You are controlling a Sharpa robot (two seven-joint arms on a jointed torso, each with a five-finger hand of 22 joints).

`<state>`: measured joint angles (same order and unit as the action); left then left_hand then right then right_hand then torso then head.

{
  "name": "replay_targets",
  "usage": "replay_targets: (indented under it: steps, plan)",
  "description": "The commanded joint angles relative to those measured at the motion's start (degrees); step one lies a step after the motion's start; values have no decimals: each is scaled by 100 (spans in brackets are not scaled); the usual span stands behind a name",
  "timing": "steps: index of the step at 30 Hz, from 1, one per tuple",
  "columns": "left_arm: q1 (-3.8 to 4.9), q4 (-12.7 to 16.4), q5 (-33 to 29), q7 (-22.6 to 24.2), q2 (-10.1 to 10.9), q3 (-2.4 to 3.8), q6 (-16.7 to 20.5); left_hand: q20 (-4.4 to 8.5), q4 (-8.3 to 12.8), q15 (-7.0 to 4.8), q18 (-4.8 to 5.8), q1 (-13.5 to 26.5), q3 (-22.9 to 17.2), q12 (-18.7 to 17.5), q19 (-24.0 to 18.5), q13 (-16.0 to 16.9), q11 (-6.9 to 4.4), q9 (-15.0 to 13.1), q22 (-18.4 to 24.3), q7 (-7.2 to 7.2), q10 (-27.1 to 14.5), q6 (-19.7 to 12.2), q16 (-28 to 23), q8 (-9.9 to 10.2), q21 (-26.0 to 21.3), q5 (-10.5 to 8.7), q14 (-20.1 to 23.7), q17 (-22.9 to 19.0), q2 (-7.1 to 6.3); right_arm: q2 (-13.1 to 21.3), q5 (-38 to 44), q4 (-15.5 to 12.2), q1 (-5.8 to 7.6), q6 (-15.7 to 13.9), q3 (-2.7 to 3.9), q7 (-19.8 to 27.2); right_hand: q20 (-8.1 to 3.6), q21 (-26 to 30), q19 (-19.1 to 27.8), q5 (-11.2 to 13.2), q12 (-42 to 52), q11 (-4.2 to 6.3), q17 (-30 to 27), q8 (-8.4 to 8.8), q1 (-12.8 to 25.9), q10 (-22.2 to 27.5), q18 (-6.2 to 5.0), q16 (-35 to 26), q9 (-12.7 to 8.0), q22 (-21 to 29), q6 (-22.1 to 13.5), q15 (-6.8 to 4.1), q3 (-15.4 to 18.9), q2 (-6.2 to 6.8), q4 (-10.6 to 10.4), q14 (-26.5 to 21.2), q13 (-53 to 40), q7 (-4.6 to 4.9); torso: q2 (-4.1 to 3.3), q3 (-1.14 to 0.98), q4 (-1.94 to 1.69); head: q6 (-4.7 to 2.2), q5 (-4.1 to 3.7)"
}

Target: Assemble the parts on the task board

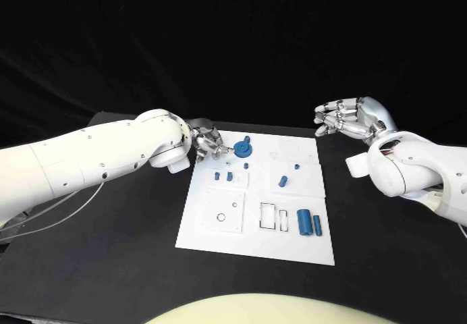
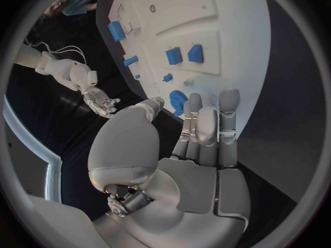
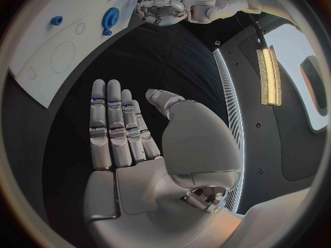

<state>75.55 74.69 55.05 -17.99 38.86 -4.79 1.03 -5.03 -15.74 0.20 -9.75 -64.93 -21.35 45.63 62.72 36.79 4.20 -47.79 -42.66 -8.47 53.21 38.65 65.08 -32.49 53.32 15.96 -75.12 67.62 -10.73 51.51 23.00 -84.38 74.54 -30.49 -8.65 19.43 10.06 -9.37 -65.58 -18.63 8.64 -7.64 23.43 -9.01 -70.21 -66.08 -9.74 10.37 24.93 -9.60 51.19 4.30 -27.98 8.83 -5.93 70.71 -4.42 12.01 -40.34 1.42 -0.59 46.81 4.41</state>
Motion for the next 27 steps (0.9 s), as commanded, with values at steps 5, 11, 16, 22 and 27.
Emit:
replay_targets:
  steps: [5,11,16,22,27]
  plan:
    - [-73,91,335,2102,-53,-22,1062,-90,544,58,-85,-1544,-813,-721,-84,-709,73,797,640,-74,-309,136,-793,581,-739,15,558,-720,-118,1,4,10,-3,91,1,70,16,43,-13,-14,-39,-13,23,27,-161,6,-73,-45,12,29,-23,-7,-80,-52,85,-38,-9,-4,-4,-3,7,-29,-54]
    - [-209,14,1266,2577,-174,-43,1391,-79,661,68,-73,-1677,-950,-1264,-85,-1296,79,1385,606,-4,-254,405,-936,1002,-733,-93,750,-979,-399,-3,3,27,-7,139,0,93,13,72,19,-9,-71,-7,22,-5,-274,-15,-66,-92,28,61,53,-1,-150,-79,168,-99,8,-16,4,0,3,-70,-77]
    - [-277,-113,2002,2593,-300,-80,1446,-94,648,92,-57,-1634,-892,-1539,90,-1567,85,1587,413,43,-245,433,-536,1177,-534,-189,442,-765,-497,-9,14,39,-20,148,0,96,16,82,32,-7,-77,-7,20,-7,-277,-23,-64,-105,29,69,64,3,-158,-81,171,-115,13,-17,3,5,7,-117,-77]
    - [-314,-178,2807,2406,-404,-104,1286,-53,627,42,162,-1605,-818,-1695,759,-1768,40,1738,-828,85,-180,582,285,1266,573,-239,-73,-236,-552,-18,52,40,-37,147,0,89,22,94,46,-5,-97,-18,18,9,-264,-17,-61,-122,23,81,44,12,-159,-68,168,-132,23,-4,-11,7,14,-108,-90]
    - [-325,-195,3343,2161,-490,-112,959,6,629,-66,212,-1635,-800,-1912,857,-1949,42,1850,-1165,143,-320,613,582,1369,876,-257,-228,-123,-550,-25,63,47,-48,140,0,78,25,98,49,-4,-104,-23,17,16,-257,-14,-61,-127,20,85,34,16,-158,-63,165,-136,27,0,-11,6,-1,-92,-110]
